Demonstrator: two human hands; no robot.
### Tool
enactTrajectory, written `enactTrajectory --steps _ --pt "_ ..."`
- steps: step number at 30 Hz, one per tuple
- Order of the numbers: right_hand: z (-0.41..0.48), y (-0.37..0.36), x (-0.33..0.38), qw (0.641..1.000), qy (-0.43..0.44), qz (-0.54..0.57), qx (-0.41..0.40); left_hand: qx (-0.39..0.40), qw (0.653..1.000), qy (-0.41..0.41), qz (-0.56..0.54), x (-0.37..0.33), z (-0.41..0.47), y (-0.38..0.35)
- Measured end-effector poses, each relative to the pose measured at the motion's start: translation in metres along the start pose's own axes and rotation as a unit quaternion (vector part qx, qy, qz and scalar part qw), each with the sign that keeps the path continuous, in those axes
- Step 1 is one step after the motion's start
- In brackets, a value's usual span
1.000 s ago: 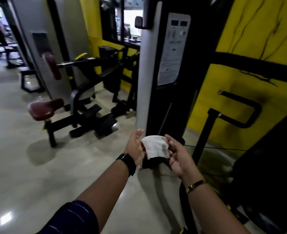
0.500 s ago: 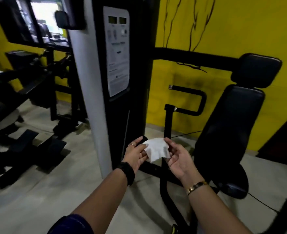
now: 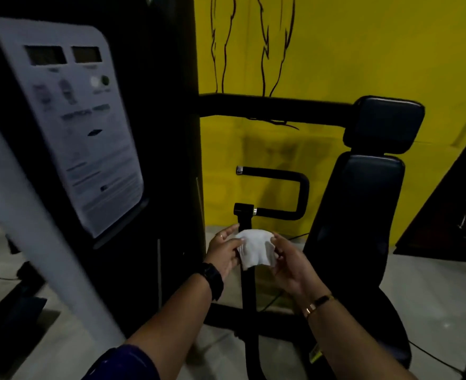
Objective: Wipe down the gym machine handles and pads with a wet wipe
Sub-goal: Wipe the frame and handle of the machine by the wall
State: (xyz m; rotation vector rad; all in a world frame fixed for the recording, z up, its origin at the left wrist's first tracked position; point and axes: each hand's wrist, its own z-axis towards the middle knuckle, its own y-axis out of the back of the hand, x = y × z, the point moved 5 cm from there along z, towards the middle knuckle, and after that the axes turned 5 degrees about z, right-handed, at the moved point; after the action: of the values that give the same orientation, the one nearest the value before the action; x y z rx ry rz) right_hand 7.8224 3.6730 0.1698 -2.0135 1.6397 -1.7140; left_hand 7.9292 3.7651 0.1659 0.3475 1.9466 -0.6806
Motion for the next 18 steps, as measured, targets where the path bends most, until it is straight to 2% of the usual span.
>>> enactTrajectory --steps 4,6,12,16,18 --pt "0.038 -0.007 0.013 0.998 -0.04 -0.037 0.009 0.021 1.0 0.011 -0.006 -0.007 0.046 -0.011" --pt "0.059 -0.008 0.015 0.998 -0.045 -0.051 -0.013 0.035 0.999 0.017 -0.009 -0.01 0.072 -0.014" --pt "0.119 -0.023 0.031 0.998 0.015 -0.057 -0.03 0.079 0.996 -0.005 0.042 -0.037 0.144 -0.025" --pt "0.149 -0.035 0.033 0.998 0.004 -0.06 -0.02 0.105 0.987 -0.04 0.112 -0.053 0.184 -0.03" --pt "0.158 -0.035 0.032 0.998 -0.005 -0.018 -0.054 0.107 0.986 -0.037 0.119 -0.058 0.197 -0.033"
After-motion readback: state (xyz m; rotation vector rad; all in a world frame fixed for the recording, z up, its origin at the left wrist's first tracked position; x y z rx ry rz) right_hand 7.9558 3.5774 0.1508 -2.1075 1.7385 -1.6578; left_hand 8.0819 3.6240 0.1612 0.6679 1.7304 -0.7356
